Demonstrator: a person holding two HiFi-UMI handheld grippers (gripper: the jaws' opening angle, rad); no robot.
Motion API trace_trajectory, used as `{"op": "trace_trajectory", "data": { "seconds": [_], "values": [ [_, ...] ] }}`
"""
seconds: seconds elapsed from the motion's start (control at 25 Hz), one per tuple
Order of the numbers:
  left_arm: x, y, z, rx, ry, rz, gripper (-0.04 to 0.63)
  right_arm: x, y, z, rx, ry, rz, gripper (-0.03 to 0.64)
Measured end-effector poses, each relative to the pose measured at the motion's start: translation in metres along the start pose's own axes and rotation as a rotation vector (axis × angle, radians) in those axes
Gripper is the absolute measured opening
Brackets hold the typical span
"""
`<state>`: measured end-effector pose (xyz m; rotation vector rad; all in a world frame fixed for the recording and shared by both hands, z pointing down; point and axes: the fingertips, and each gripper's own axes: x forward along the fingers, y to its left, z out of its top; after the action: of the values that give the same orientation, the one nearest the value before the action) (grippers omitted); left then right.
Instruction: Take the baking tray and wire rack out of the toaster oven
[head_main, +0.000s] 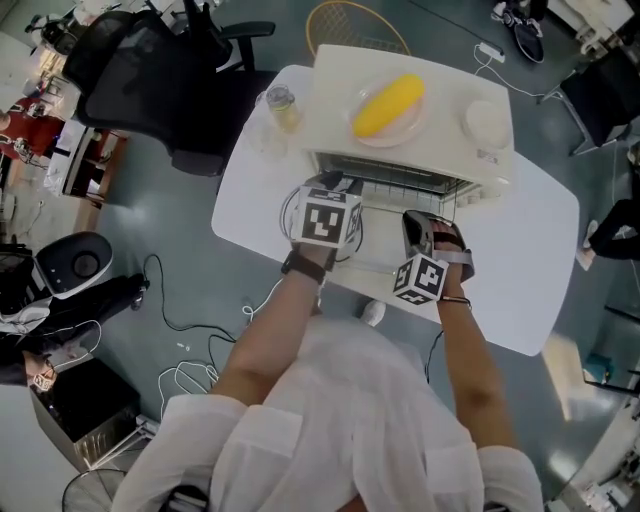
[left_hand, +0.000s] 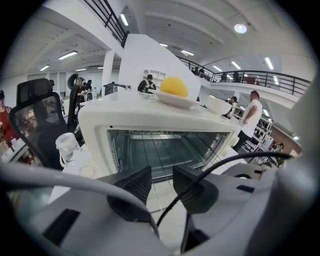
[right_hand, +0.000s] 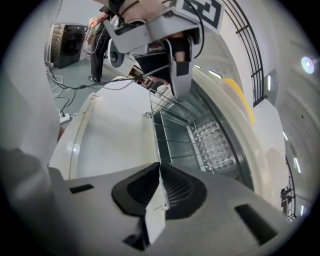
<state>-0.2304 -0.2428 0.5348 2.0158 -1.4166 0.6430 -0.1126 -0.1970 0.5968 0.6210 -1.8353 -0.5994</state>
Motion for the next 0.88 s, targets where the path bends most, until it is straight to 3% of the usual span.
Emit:
{"op": "trace_trajectory", "data": {
  "seconds": [0.36, 0.68, 0.88],
  "values": [
    [0.028, 0.008, -0.019, -0.058, 0.136, 0.033, 0.095, -0.015, 0.009, 0.003, 0.019, -0.013, 0.0, 0.025],
    [0.05, 0.021, -0.022, -0.039, 0.195, 0.097, 0.086, -0.017, 0.016, 0.001, 0.018, -0.013, 0.022, 0.025],
    [0.06, 0.021, -0.029, -0.035, 0.262, 0.121, 0.038, -0.015, 0.017, 0.001, 0.022, -0.013, 0.03, 0.025]
  ]
}}
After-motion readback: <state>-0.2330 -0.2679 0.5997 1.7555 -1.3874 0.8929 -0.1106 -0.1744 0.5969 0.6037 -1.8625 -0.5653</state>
